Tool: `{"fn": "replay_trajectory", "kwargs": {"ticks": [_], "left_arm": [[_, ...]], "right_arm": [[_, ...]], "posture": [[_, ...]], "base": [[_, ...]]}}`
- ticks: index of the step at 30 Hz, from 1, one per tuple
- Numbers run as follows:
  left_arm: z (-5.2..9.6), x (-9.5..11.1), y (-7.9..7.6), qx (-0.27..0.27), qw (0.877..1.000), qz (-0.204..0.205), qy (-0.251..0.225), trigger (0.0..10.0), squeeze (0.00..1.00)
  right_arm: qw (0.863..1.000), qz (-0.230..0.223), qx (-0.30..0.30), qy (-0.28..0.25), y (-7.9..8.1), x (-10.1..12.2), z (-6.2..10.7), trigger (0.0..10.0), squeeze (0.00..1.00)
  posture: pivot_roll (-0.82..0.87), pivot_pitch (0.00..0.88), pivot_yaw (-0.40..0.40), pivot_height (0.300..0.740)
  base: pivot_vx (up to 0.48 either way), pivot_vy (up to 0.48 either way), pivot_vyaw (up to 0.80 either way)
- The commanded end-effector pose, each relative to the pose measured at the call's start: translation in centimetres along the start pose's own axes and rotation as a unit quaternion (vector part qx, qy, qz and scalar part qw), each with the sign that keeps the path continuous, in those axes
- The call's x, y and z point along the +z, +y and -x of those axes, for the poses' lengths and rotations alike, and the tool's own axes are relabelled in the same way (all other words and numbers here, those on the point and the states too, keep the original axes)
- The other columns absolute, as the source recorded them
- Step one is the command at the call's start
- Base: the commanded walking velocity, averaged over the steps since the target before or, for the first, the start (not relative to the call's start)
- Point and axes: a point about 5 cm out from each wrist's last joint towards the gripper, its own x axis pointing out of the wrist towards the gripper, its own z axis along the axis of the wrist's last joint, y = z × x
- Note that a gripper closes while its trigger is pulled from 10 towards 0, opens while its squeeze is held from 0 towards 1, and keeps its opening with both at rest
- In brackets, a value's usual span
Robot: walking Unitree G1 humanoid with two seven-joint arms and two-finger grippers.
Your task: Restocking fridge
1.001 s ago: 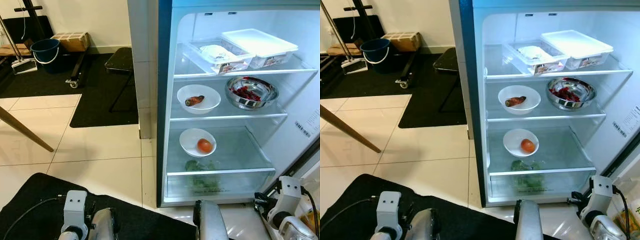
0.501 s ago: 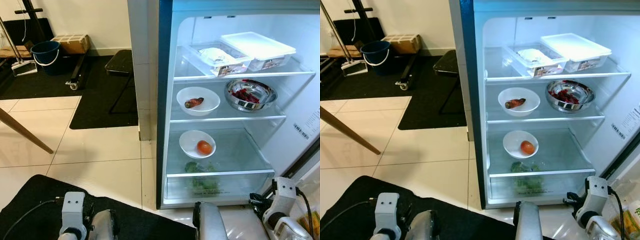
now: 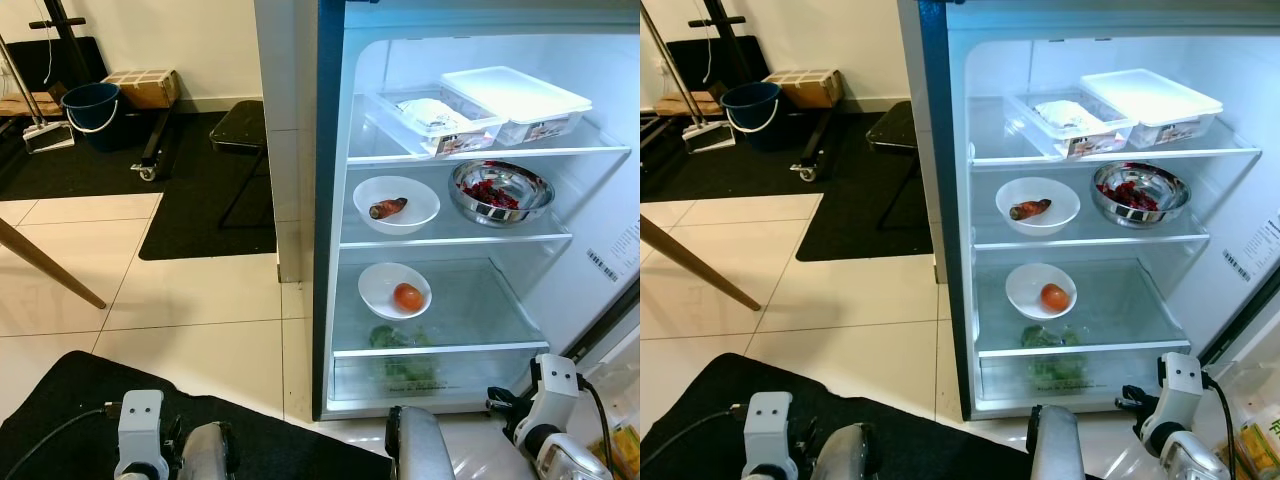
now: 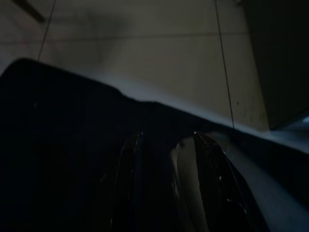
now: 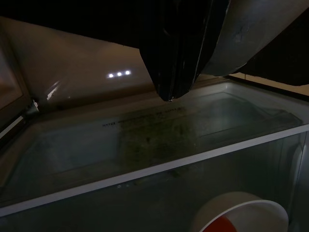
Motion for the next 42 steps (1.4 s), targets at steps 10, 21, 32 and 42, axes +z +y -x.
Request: {"fn": "replay_trajectory", "kwargs": {"ticks": [10, 21, 32, 42], "left_arm": [[1.0, -1.8, 1.2, 0.032, 0.998, 0.016, 0.052, 10.0, 0.00], [1.1, -2.0, 1.4, 0.037, 0.997, 0.017, 0.061, 10.0, 0.00], [-0.6, 1.2, 1.7, 0.033, 0.999, 0.008, 0.000, 10.0, 0.00], [-1.1, 1.8, 1.2, 0.019, 1.000, -0.004, -0.009, 10.0, 0.00]], "right_arm": [[1.000, 0.000, 0.020, 0.015, 1.3, -0.7, -0.5, 10.0, 0.00], [0.999, -0.008, 0.034, 0.027, 2.5, -1.6, -0.8, 10.0, 0.00], [0.999, -0.014, 0.039, 0.035, 3.0, -2.3, -0.8, 10.0, 0.00], [0.999, -0.021, 0.035, 0.033, 2.8, -2.3, -0.7, 10.0, 0.00]], "posture": [[-0.01, 0.000, -0.006, 0.472], [0.00, 0.000, -0.001, 0.512], [0.00, 0.000, 0.002, 0.552], [0.00, 0.000, 0.004, 0.592]], "base": [[0.000, 0.000, 0.00], [0.000, 0.000, 0.00], [0.000, 0.000, 0.00], [0.000, 0.000, 0.00]]}}
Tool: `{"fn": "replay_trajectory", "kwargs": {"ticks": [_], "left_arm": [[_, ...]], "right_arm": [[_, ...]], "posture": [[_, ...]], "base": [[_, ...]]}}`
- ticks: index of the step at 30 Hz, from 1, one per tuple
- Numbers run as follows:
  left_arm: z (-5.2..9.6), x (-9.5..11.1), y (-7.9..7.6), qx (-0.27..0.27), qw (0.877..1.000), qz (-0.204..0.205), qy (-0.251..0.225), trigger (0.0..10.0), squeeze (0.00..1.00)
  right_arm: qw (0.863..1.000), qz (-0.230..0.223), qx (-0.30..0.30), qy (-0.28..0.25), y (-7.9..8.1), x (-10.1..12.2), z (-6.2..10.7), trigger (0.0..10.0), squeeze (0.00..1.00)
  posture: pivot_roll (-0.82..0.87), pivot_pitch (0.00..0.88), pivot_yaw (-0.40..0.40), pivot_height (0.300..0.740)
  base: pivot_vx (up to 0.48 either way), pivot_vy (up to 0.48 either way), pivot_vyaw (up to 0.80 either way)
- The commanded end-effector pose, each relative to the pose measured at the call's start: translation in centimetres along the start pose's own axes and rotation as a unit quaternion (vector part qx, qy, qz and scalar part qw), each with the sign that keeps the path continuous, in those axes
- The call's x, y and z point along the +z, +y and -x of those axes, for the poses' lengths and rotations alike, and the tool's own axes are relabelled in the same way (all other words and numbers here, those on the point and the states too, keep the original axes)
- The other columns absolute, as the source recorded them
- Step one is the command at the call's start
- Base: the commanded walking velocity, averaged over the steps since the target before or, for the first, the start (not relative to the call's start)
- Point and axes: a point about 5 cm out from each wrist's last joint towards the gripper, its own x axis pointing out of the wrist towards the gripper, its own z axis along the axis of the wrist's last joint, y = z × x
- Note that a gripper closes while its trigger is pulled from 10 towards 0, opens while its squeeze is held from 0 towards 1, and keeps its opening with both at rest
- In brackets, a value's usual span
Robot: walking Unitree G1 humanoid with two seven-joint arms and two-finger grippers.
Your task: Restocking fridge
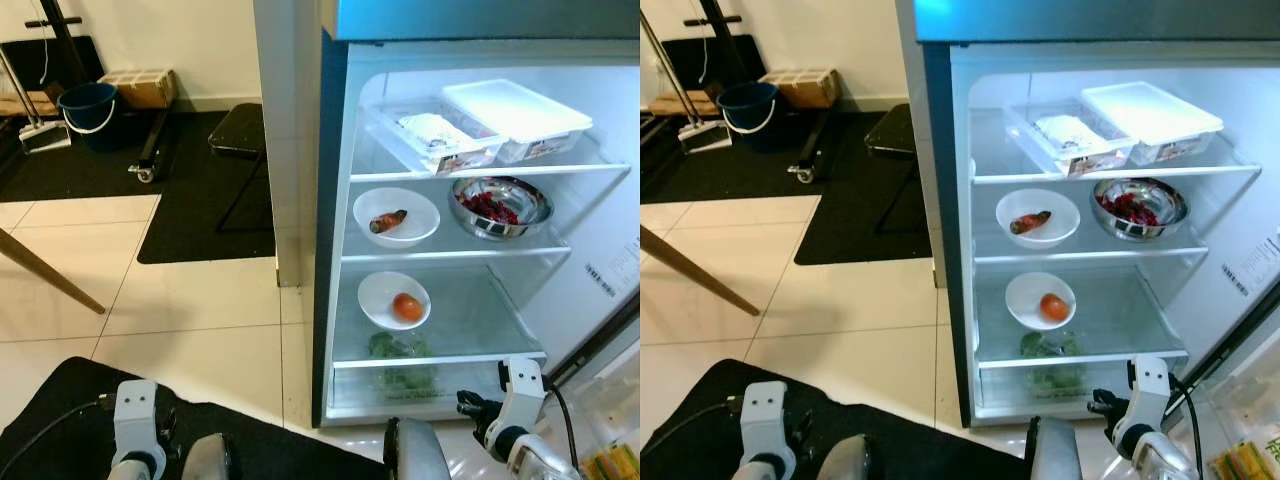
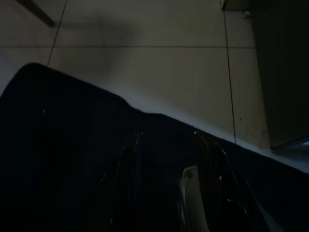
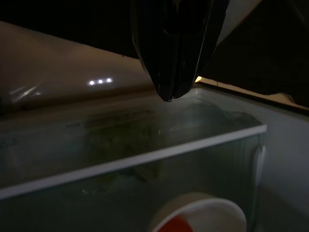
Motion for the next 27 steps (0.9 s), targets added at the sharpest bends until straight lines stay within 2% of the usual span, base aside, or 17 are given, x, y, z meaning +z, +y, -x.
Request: {"fn": "replay_trajectory", "kwargs": {"ticks": [1, 16, 22, 27], "left_arm": [[0.1, 0.2, 0.7, 0.001, 1.000, -0.016, -0.001, 10.0, 0.00], [0.7, -1.0, 0.7, -0.006, 0.999, -0.028, 0.027, 10.0, 0.00], [1.3, -2.2, 0.6, -0.010, 0.998, -0.033, 0.051, 10.0, 0.00], [1.6, -2.8, 0.5, -0.015, 0.997, -0.042, 0.065, 10.0, 0.00]], "right_arm": [[1.000, -0.010, -0.005, 0.010, -0.1, -0.5, 0.1, 10.0, 0.00], [1.000, -0.027, -0.011, 0.003, -0.1, -0.7, 0.2, 10.0, 0.00], [0.999, -0.030, -0.011, 0.006, 0.0, -0.8, 0.2, 10.0, 0.00], [0.999, -0.041, -0.009, -0.003, 0.0, -0.8, 0.2, 10.0, 0.00]], "posture": [[0.00, 0.000, 0.005, 0.602], [0.00, 0.000, 0.010, 0.606], [0.00, 0.000, 0.009, 0.606], [0.00, 0.000, 0.010, 0.630]], "base": [[0.000, 0.000, 0.00], [0.000, 0.000, 0.00], [0.000, 0.000, 0.00], [0.000, 0.000, 0.00]]}}
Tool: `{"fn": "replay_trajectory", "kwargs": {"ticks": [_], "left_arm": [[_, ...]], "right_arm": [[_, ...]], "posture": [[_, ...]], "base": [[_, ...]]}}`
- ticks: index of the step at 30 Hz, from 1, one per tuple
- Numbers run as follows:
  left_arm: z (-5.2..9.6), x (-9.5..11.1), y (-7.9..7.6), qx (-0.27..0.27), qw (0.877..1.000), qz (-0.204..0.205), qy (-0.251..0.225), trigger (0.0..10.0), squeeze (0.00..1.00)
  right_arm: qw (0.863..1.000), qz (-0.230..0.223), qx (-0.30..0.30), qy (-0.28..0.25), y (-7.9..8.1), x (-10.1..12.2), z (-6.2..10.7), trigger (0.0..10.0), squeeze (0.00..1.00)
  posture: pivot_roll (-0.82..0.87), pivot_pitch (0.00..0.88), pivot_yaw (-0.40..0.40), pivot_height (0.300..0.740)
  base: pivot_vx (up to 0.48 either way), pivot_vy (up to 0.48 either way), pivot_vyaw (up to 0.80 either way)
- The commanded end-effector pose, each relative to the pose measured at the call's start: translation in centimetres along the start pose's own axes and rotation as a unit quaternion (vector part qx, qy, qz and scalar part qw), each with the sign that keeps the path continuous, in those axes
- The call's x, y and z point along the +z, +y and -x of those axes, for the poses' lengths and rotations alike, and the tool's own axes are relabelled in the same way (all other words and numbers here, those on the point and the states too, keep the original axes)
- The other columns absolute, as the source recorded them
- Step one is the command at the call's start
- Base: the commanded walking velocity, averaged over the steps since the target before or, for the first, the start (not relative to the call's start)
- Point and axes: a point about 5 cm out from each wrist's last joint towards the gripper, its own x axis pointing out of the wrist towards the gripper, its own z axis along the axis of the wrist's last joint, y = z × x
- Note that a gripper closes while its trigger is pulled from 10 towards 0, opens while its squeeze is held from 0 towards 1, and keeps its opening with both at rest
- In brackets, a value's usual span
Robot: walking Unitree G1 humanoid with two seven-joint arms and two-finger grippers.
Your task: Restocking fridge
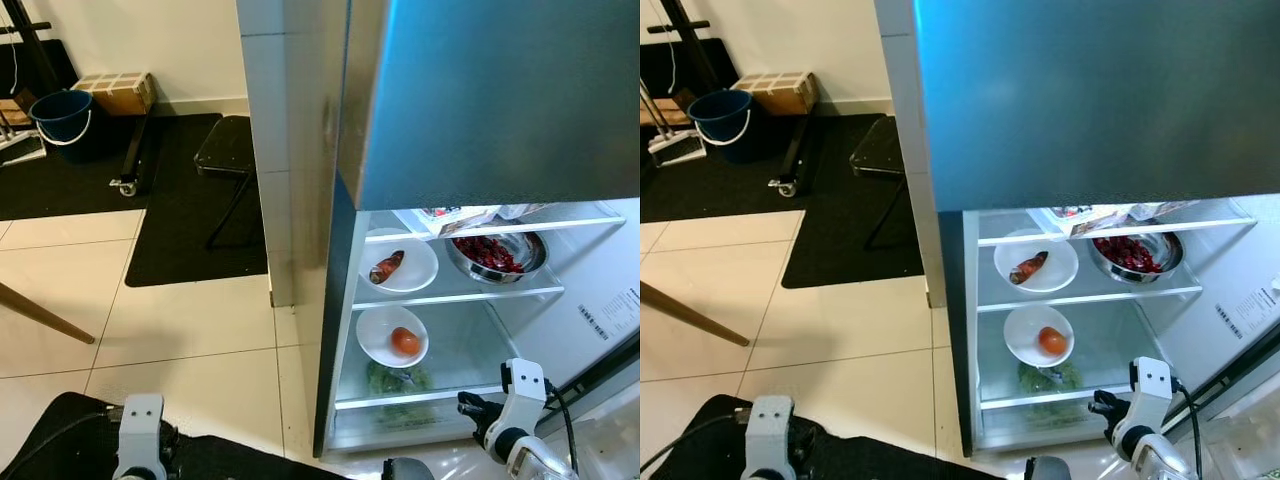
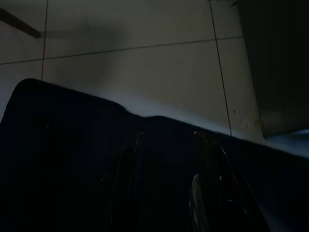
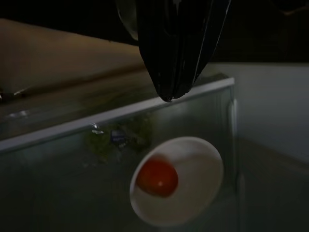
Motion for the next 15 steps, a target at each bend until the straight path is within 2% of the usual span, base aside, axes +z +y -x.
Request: {"fn": "replay_trajectory", "kwargs": {"ticks": [1, 15], "left_arm": [[0.40, -0.65, 0.62, 0.005, 1.000, -0.009, 0.018, 10.0, 0.00], [0.43, -0.94, 0.32, -0.001, 0.999, -0.016, 0.028, 10.0, 0.00]], "right_arm": [[1.000, -0.017, -0.004, 0.004, -0.04, -0.61, 0.19, 10.0, 0.00], [1.000, -0.018, -0.001, 0.002, 0.05, -0.48, 0.11, 10.0, 0.00]], "posture": [[0.00, 0.000, 0.010, 0.635], [0.00, 0.000, 0.012, 0.680]], "base": [[0.000, 0.000, 0.00], [0.000, 0.000, 0.00]]}}
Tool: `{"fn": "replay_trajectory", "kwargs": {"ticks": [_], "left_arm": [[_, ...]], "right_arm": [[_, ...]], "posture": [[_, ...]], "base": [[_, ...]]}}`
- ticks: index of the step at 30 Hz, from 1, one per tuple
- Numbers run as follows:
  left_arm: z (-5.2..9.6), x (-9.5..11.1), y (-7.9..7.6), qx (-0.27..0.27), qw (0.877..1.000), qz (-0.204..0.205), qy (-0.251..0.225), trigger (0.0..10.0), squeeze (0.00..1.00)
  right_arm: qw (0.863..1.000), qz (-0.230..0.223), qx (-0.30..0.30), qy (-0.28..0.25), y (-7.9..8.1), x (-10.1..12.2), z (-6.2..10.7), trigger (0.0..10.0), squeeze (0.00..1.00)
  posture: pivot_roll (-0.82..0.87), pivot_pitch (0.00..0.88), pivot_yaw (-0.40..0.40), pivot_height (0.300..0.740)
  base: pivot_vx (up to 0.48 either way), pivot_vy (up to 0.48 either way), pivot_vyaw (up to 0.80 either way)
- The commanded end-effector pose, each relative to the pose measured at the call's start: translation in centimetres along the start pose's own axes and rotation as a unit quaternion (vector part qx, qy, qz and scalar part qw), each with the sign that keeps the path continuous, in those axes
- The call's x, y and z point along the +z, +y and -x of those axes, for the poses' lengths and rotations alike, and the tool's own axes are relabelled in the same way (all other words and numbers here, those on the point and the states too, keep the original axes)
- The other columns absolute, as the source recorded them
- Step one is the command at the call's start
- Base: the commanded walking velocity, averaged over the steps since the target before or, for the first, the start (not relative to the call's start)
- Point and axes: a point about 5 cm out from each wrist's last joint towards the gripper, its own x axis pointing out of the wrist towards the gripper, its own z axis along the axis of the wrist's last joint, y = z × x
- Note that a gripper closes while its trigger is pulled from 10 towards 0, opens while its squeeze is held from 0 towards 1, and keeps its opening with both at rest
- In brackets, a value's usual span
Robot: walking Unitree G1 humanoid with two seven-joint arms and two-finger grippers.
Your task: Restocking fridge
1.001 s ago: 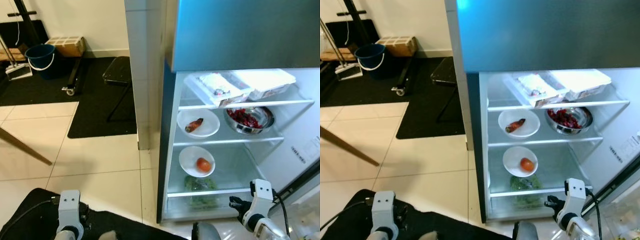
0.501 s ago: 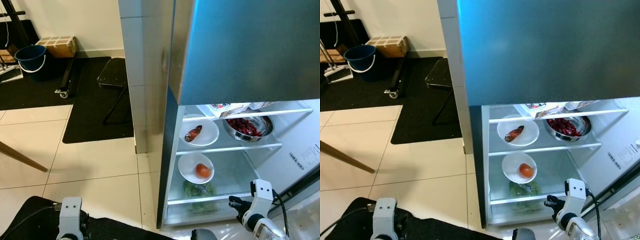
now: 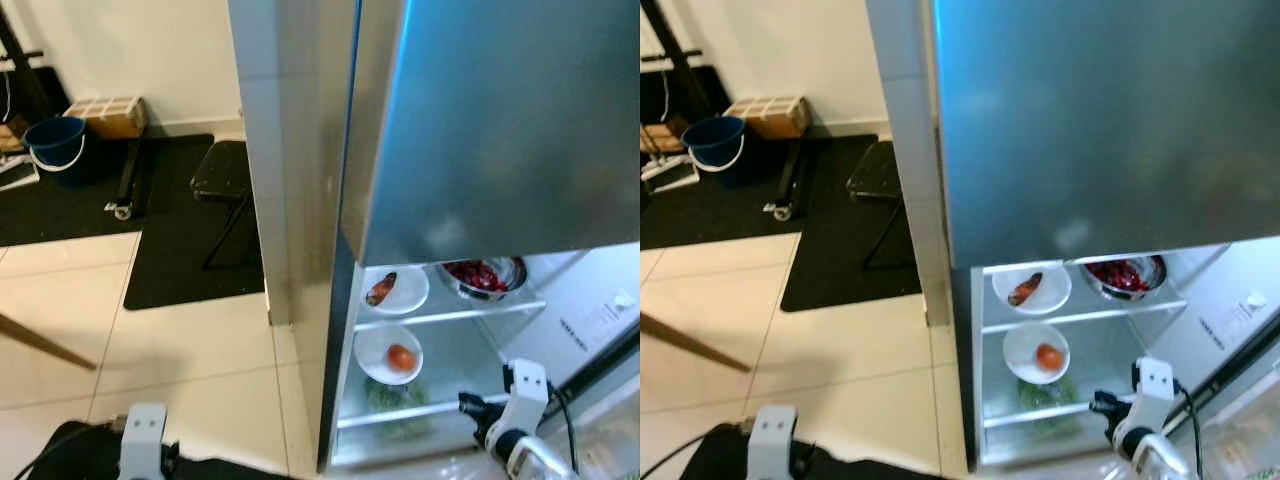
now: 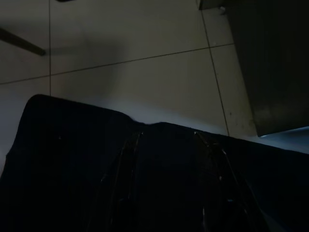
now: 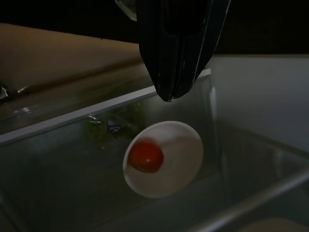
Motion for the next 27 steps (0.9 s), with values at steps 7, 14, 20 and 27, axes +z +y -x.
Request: {"fn": "replay_trajectory", "kwargs": {"ticks": [7, 14, 20, 27], "left_arm": [[0.2, -0.7, 0.1, -0.002, 1.000, -0.015, 0.021, 10.0, 0.00], [0.6, -1.7, -0.5, -0.015, 0.999, -0.016, 0.045, 10.0, 0.00], [1.1, -2.8, -0.8, -0.020, 0.997, -0.017, 0.070, 10.0, 0.00], [1.4, -3.6, -0.9, -0.015, 0.996, -0.012, 0.091, 10.0, 0.00]], "right_arm": [[1.000, -0.018, -0.001, 0.005, 0.0, -0.7, 0.2, 10.0, 0.00], [1.000, -0.027, -0.006, 0.014, -0.1, -1.3, 0.5, 10.0, 0.00], [0.999, -0.032, -0.009, 0.020, -0.2, -1.7, 0.6, 10.0, 0.00], [0.999, -0.037, -0.016, 0.036, -0.2, -2.5, 0.9, 10.0, 0.00]], "posture": [[0.00, 0.000, 0.013, 0.705], [0.00, 0.000, 0.012, 0.730], [0.00, 0.000, 0.011, 0.740], [0.00, 0.000, 0.007, 0.740]], "base": [[0.000, 0.000, 0.00], [0.000, 0.000, 0.00], [0.000, 0.000, 0.00], [0.000, 0.000, 0.00]]}}
